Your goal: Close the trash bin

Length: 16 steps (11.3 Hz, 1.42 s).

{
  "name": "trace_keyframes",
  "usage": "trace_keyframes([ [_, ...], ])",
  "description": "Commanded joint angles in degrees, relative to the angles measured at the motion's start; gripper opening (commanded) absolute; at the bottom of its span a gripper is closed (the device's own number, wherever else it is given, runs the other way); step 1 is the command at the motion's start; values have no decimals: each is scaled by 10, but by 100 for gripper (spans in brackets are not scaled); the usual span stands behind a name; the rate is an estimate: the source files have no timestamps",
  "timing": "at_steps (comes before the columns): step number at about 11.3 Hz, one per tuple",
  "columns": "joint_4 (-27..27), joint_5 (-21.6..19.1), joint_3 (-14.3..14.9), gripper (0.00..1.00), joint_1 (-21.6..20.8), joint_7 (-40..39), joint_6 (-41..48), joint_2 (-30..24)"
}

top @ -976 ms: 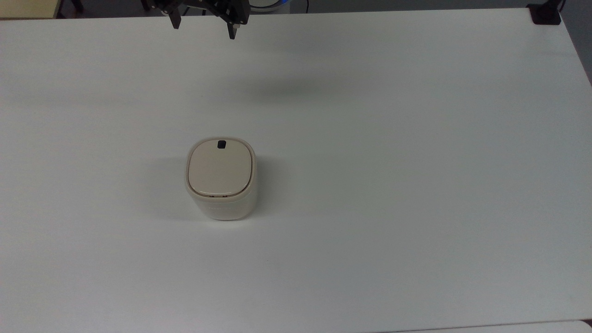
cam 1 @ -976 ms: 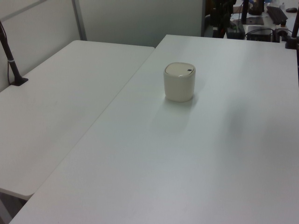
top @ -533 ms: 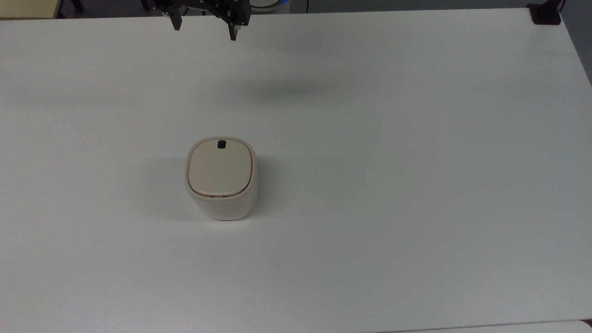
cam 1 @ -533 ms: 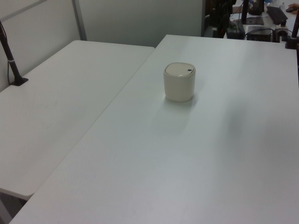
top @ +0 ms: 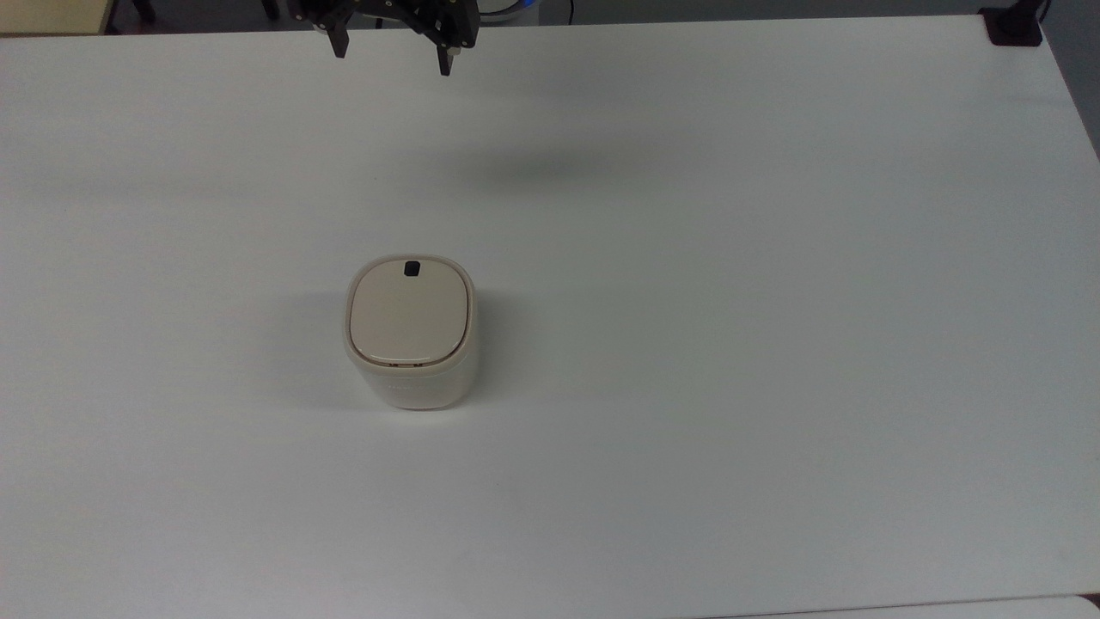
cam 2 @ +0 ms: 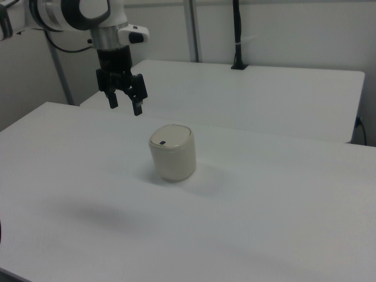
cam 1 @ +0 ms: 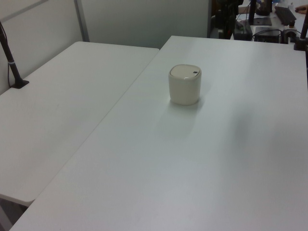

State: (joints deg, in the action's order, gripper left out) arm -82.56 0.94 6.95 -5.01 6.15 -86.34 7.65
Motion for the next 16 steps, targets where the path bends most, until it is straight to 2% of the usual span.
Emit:
trace_keyframes([
  [1,-1,11,-1,100,-24,1,-9,3],
  [4,-1,12,-1,100,-36,2,-11,13],
  [16,-1,15,1,100,-34,2,-12,18],
])
